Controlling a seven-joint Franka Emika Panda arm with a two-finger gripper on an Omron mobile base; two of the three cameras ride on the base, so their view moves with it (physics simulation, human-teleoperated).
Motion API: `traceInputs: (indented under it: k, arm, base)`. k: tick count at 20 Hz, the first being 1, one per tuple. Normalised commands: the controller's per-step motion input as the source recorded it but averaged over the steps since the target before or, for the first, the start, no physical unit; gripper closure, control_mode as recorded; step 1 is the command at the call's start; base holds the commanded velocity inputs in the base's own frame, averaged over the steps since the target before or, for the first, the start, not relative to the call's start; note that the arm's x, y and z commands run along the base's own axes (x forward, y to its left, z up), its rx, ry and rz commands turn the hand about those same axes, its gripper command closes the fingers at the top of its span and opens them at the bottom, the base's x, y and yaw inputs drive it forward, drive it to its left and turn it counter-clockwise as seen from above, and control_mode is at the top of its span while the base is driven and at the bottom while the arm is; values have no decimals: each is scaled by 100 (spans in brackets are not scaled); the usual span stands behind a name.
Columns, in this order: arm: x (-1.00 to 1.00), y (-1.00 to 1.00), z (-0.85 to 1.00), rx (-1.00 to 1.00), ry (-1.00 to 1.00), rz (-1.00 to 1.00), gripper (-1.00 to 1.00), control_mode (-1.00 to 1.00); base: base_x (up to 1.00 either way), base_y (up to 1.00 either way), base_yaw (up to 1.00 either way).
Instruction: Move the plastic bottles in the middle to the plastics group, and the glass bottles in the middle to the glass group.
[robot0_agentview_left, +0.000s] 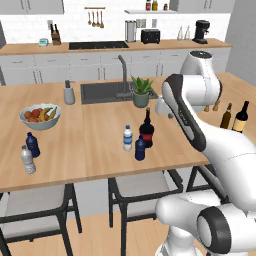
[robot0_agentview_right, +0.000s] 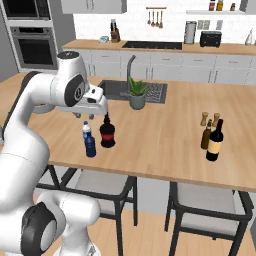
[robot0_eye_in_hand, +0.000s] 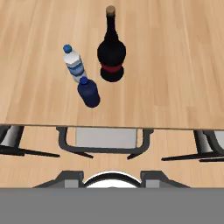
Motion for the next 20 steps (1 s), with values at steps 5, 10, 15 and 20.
traceInputs:
  k: [5,10,15,20]
  arm:
    - [-17,28,-15,-2,3,9,-100,-100]
    - [-3,63,-62,-11,0,6,-100,-100]
    - [27,29,-92,-1,-7,0,-100,-100]
    - [62,0,-76,0,-8,0,-100,-100]
  base:
    - [0,0,0]
    - [0,0,0]
    - [0,0,0]
    - [0,0,0]
